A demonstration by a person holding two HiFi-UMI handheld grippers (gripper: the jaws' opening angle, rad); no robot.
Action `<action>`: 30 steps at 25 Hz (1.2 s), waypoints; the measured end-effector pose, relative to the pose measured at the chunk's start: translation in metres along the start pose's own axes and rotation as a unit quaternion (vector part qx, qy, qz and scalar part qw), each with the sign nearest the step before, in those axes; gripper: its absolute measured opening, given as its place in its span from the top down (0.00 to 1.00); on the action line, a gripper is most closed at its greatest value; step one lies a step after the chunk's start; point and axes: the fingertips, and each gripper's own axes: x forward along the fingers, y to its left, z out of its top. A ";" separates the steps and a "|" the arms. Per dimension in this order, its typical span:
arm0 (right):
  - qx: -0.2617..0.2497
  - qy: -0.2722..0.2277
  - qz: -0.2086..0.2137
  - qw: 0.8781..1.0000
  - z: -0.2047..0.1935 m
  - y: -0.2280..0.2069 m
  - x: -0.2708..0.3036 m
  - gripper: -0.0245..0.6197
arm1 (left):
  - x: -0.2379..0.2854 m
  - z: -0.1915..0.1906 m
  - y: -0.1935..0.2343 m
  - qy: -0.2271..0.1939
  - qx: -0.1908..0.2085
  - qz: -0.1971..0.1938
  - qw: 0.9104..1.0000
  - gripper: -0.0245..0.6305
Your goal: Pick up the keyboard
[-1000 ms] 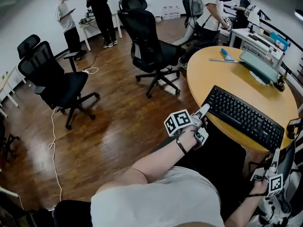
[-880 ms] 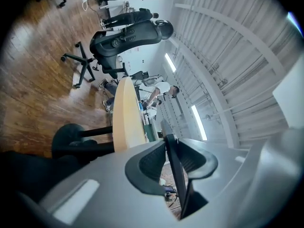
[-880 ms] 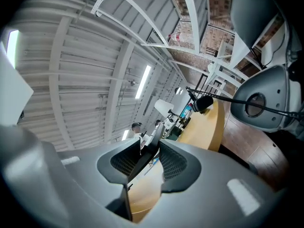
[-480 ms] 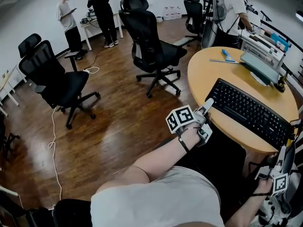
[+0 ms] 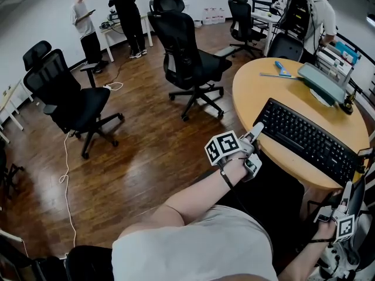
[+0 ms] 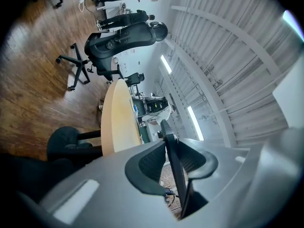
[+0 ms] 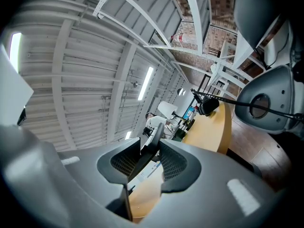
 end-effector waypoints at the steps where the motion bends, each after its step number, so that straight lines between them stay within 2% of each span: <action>1: 0.004 0.000 0.003 1.000 -0.001 0.002 0.000 0.76 | 0.000 0.000 0.000 0.000 0.000 0.001 1.000 0.49; 6: -0.003 0.002 -0.001 1.000 0.000 0.000 0.000 0.76 | 0.000 0.000 0.002 0.001 -0.002 0.003 1.000 0.49; 9: -0.019 0.001 -0.019 1.000 0.004 -0.007 -0.007 0.76 | -0.002 -0.004 0.001 0.006 -0.003 0.002 1.000 0.49; 10: -0.034 0.002 0.005 0.999 0.005 -0.002 -0.005 0.76 | -0.002 -0.007 0.001 0.007 -0.004 0.003 1.000 0.49; 11: -0.052 0.006 0.058 0.997 0.003 0.011 0.002 0.76 | -0.003 -0.007 0.003 0.007 -0.005 0.003 1.000 0.49; 13: -0.073 0.014 0.197 0.978 -0.006 0.049 0.027 0.76 | -0.003 0.000 0.006 -0.002 -0.017 -0.002 1.000 0.49; 14: -0.065 0.016 0.252 0.965 -0.013 0.064 0.039 0.76 | -0.005 0.005 0.006 -0.010 -0.030 -0.006 0.999 0.49; 15: -0.051 0.018 0.286 0.957 -0.019 0.076 0.047 0.76 | -0.007 0.011 0.006 -0.018 -0.041 -0.006 0.999 0.49; 16: -0.038 0.017 0.297 0.954 -0.021 0.081 0.050 0.76 | -0.010 0.015 0.005 -0.023 -0.045 -0.003 0.999 0.49; 17: -0.029 0.016 0.283 0.958 -0.021 0.081 0.047 0.76 | -0.013 0.017 0.004 -0.023 -0.043 0.003 0.999 0.49; 18: -0.020 0.014 0.245 0.969 -0.019 0.073 0.041 0.76 | -0.016 0.015 0.002 -0.019 -0.040 0.010 0.999 0.49; 20: 0.000 0.015 0.122 0.992 -0.014 0.039 0.027 0.76 | -0.016 0.010 -0.002 -0.011 -0.031 0.016 0.999 0.49; 21: 0.008 0.016 0.068 0.998 -0.013 0.024 0.021 0.76 | -0.014 0.008 -0.003 -0.010 -0.029 0.016 0.999 0.49; 22: 0.012 0.016 0.035 0.999 -0.012 0.014 0.017 0.76 | -0.012 0.006 -0.003 -0.009 -0.027 0.014 0.999 0.49; 25: 0.009 0.014 0.005 1.000 -0.010 0.002 0.008 0.76 | -0.003 0.000 -0.001 0.000 -0.029 0.005 1.000 0.49; 28: 0.009 0.012 0.002 1.000 -0.012 0.002 0.004 0.77 | -0.001 0.001 -0.003 0.006 -0.027 0.005 1.000 0.49; 30: 0.016 0.011 0.015 1.000 -0.012 0.007 0.008 0.77 | -0.002 0.002 -0.004 0.004 -0.028 0.005 1.000 0.49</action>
